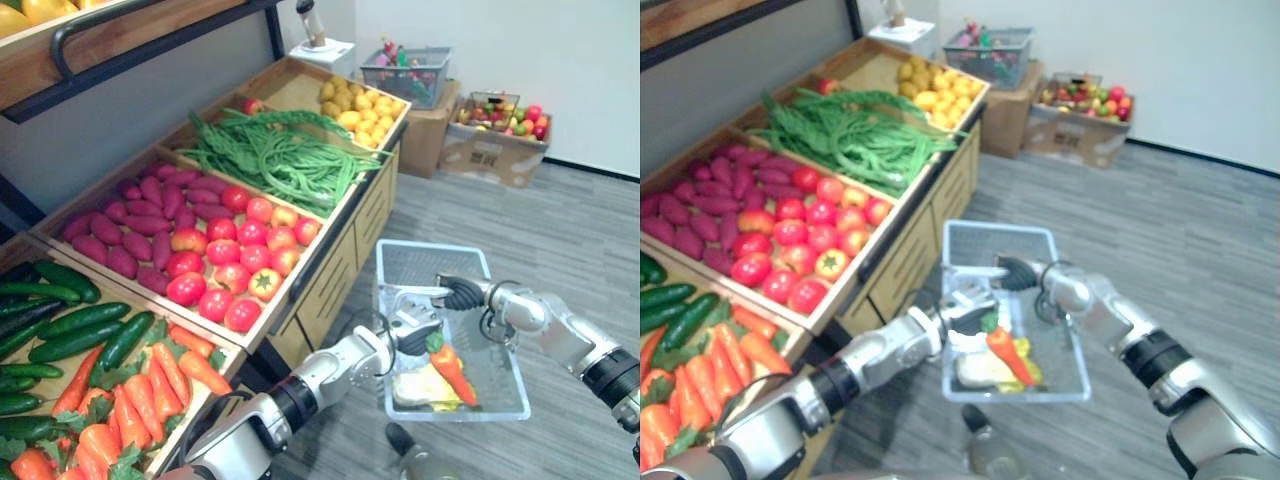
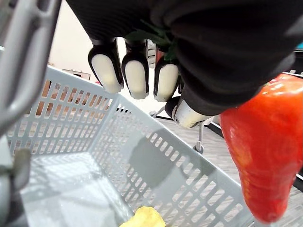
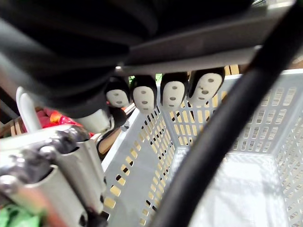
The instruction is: Pick vegetable in the basket
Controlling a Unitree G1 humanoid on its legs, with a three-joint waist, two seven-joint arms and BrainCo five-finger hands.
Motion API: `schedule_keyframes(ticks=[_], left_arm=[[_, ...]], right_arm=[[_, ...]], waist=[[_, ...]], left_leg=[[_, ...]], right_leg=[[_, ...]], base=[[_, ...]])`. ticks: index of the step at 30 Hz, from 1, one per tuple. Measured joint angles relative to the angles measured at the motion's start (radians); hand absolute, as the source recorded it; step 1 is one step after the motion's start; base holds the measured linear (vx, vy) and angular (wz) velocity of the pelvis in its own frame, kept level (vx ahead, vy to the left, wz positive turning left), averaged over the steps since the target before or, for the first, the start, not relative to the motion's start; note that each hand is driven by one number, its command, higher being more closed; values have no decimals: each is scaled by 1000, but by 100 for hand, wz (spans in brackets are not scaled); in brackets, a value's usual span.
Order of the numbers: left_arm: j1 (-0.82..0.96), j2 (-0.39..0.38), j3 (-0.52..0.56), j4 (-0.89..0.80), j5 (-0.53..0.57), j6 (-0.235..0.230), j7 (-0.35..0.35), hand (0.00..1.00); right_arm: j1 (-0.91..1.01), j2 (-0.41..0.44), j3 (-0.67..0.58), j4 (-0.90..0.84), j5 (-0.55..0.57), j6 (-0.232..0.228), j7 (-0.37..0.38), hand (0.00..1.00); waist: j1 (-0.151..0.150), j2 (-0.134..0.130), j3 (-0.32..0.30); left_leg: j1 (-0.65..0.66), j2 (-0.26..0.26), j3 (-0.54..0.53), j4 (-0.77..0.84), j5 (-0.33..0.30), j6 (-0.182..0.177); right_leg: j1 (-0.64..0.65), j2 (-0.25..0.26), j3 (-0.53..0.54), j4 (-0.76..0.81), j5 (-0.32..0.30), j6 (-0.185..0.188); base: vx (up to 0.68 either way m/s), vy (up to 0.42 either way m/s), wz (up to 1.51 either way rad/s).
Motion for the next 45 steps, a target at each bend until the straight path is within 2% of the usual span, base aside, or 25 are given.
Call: schedule_keyframes(ticks=[10, 17, 23, 31, 34, 39, 43, 45], left_arm=[[0, -39, 29, 66, 1, 45, -11, 0], [-2, -52, 41, 75, 0, 46, -21, 0], [-23, -60, 37, 75, 0, 46, -31, 0], [-31, -61, 30, 75, 0, 44, -54, 0], [-34, -62, 27, 62, -3, 37, -69, 0], [-24, -15, 12, -102, -62, 30, -82, 0], [43, 68, -8, -367, -219, -18, -110, 0], [85, 121, -10, -484, -310, -33, -129, 0]], right_arm=[[-6, 15, 0, 0, 0, 14, 0, 100], [-6, 22, -5, 0, 0, 22, 1, 100], [41, 36, -71, 0, 0, 27, 4, 100], [74, 47, -95, 0, 0, 29, 10, 100], [133, 68, -182, 2, -4, 33, 16, 100], [261, 149, -388, 19, -38, 40, -2, 100], [388, 241, -594, 102, -51, 64, -46, 100], [429, 292, -707, 166, -71, 76, -68, 100]], waist=[[2, -1, 1], [5, -1, 5], [7, -2, 15], [7, -1, 15], [10, -1, 15], [24, -2, 16], [61, -3, 14], [68, -3, 14]], left_leg=[[-1, 3, 1, 0, 0, 0], [-6, 6, -7, 0, 0, 0], [-22, 6, -33, 0, 1, 2], [-25, 6, -42, 0, 3, 4], [-42, 8, -72, 0, 6, 9], [-79, 9, -158, -3, 6, 16], [-124, 8, -228, -3, 7, 36], [-161, 6, -262, -5, 27, 53]], right_leg=[[-1, 3, -1, -1, 0, 0], [-1, 0, -11, -1, 0, 0], [1, -12, -37, -1, 0, 0], [2, -16, -45, -1, 0, 0], [3, -30, -77, -1, 0, 0], [34, -65, -162, -1, -9, -2], [54, -108, -257, -3, -19, -4], [54, -141, -323, -4, -20, -2]], base=[[3, 26, 0], [1, 36, 3], [-5, 41, 12], [2, 49, 4], [-2, 38, 30], [-25, 25, 52], [-32, 22, 70], [-7, 11, 92]])
